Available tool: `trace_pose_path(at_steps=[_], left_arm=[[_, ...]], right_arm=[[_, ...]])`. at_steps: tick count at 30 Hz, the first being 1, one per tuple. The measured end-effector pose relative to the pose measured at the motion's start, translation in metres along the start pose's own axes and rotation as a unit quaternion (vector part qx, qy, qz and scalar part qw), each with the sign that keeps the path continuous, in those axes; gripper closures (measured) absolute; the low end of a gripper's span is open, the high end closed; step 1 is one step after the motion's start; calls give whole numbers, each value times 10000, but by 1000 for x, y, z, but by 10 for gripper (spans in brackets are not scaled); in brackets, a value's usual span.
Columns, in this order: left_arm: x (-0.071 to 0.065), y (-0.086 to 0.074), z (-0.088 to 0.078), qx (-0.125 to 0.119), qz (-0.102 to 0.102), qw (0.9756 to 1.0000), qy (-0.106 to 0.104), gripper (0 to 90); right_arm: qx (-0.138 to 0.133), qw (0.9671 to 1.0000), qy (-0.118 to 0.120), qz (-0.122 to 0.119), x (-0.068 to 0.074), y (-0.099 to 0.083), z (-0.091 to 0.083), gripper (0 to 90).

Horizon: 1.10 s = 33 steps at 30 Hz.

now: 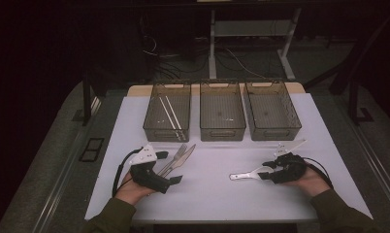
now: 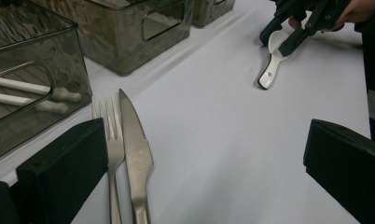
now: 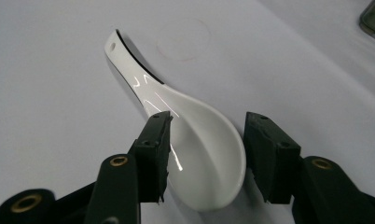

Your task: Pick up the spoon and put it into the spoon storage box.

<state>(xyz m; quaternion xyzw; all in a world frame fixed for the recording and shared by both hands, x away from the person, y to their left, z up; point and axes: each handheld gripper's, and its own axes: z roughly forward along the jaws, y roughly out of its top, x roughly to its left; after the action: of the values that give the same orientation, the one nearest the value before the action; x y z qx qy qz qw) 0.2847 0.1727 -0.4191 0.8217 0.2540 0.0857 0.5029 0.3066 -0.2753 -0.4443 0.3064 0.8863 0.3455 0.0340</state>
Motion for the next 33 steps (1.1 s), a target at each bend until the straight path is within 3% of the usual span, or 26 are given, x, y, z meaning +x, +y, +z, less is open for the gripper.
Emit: trace_pose_path(at_steps=[6,11,21,33], left_arm=[[0,0,0,-8,-12,10000,-3,0],[0,0,0,-17,-15,10000,-6,0],[-1,0,0,-16,-3,10000,-8,0],[-1,1,0,-7,8,10000,-20,0]], right_arm=[[54,9998,-33,-192,3,0,0,568],[97,9994,124,-313,4,-1,-1,641],[229,9984,323,-414,5,-1,-3,718],[263,9978,373,-481,5,-2,-3,766]])
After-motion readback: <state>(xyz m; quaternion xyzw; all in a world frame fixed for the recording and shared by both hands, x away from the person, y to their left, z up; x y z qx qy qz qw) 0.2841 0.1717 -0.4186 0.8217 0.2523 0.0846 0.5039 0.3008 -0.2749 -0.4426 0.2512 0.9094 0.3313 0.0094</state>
